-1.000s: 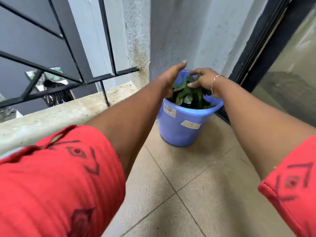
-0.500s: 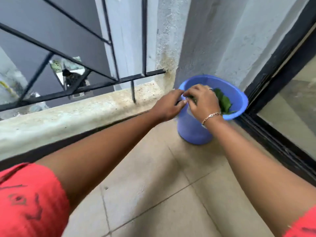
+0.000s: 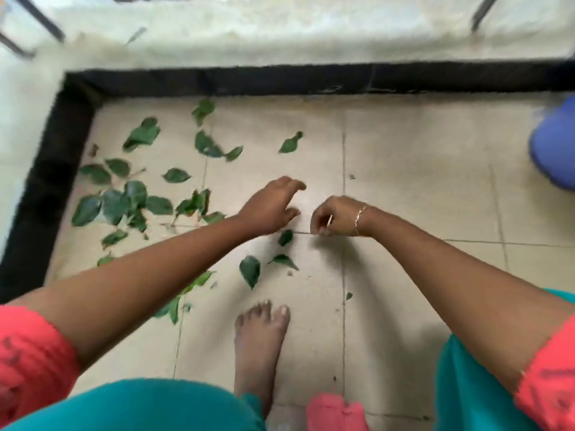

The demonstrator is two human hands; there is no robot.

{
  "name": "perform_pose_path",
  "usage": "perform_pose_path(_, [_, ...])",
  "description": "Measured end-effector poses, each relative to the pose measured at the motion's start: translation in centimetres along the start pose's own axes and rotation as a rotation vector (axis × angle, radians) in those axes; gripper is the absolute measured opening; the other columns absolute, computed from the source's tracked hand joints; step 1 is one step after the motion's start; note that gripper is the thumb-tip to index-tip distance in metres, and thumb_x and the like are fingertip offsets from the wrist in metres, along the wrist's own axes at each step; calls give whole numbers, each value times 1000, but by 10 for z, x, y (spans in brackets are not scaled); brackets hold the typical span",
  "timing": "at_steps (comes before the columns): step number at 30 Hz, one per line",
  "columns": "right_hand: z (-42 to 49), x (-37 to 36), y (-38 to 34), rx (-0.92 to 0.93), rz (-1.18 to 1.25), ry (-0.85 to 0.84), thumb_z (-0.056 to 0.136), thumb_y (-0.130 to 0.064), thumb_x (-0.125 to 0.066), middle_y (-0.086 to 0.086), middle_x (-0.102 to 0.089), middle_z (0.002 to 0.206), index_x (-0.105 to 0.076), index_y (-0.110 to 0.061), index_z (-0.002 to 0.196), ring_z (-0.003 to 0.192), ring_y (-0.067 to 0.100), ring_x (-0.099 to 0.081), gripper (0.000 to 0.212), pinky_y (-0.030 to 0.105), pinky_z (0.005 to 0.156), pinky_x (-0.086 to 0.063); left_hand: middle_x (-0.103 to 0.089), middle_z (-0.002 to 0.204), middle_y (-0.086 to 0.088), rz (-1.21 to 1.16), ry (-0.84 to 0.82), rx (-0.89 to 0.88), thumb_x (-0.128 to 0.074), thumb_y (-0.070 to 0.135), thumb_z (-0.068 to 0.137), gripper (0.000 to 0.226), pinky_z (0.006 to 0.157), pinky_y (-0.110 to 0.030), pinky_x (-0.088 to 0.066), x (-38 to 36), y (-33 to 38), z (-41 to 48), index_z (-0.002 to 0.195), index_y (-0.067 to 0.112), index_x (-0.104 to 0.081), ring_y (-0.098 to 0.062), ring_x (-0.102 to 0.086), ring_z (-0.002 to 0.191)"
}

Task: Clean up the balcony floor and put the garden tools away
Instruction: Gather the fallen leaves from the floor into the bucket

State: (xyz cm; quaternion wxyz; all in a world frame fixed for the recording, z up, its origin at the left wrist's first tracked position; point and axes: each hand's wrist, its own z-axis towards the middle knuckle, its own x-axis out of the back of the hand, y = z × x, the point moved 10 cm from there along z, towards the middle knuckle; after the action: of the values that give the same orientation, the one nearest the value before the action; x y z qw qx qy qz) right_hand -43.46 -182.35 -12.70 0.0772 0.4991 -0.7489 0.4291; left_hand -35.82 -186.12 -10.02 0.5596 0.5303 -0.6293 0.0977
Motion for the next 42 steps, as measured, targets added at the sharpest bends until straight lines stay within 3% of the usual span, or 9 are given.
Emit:
perform_pose_path(5, [15,-100,-25,38,-349,-472,82,4,-47,3,-71,104,-72,-12,102,79,10,-60,36,19,69,-46,-63,106,-11,19,-68,230,-47,8,88,22,77,-34,-44,-45,-65,-66,106,10,-60,-28,-57,101])
perform_pose_path(8, [36,-96,-51,194,-365,-258,91,-8,-50,7,-60,123,-58,-17,125,108,21,-55,36,25,87,-41,-65,105,-11,-57,-253,226,-48,7,87,23,79,-35,-46,-80,-76,-91,105,6,-63,-30,-59,98])
perform_pose_path(12, [37,-46,-63,243,-214,-41,89,-3,-52,3,-62,117,-64,-16,115,106,19,-56,32,25,88,-41,-52,128,-11,-184,53,238,-47,0,86,48,86,-32,-42,-52,-83,-97,133,7,-45,-29,-50,115])
perform_pose_path(18, [-62,-141,58,-276,-693,-1182,86,4,-48,0,-74,83,-68,-7,107,81,11,-61,31,24,75,-45,-57,120,-16,-204,177,165,-47,-3,88,34,82,-19,-32,-47,-70,-107,121,-1,-55,-30,-53,111])
perform_pose_path(21, [-34,-144,44,-167,-389,-889,84,15,-38,5,-70,77,-62,3,113,69,10,-58,39,20,59,-47,-57,122,-17,-230,172,177,-47,-4,88,36,88,-27,-36,-60,-70,-114,123,0,-55,-31,-53,112])
perform_pose_path(25, [25,-61,-20,113,119,-200,79,21,-36,9,-66,101,-62,-2,110,85,14,-60,47,28,80,-50,-59,117,-17,-312,208,247,-48,-6,87,36,89,-33,-41,-67,-84,-126,122,1,-55,-30,-53,110])
perform_pose_path(31, [30,-134,-21,8,-61,-580,76,22,-35,26,-66,96,-65,6,99,82,30,-62,41,37,75,-52,-58,118,-16,-351,314,401,-45,-10,84,40,87,-30,-40,-67,-112,-157,121,2,-55,-27,-53,110])
perform_pose_path(35, [70,-98,-69,140,329,-113,77,27,-36,15,-63,93,-60,4,108,72,11,-62,45,19,69,-50,-56,115,-17,-383,521,582,-45,-9,82,41,90,-32,-38,-63,-139,-189,121,2,-55,-30,-50,110])
perform_pose_path(42, [59,-206,-138,114,352,-606,81,25,-37,22,-63,106,-56,10,114,79,13,-60,41,19,63,-49,-47,121,-21,-486,878,1032,-42,-12,80,45,90,-25,-31,-62,-184,-267,122,2,-51,-33,-43,114])
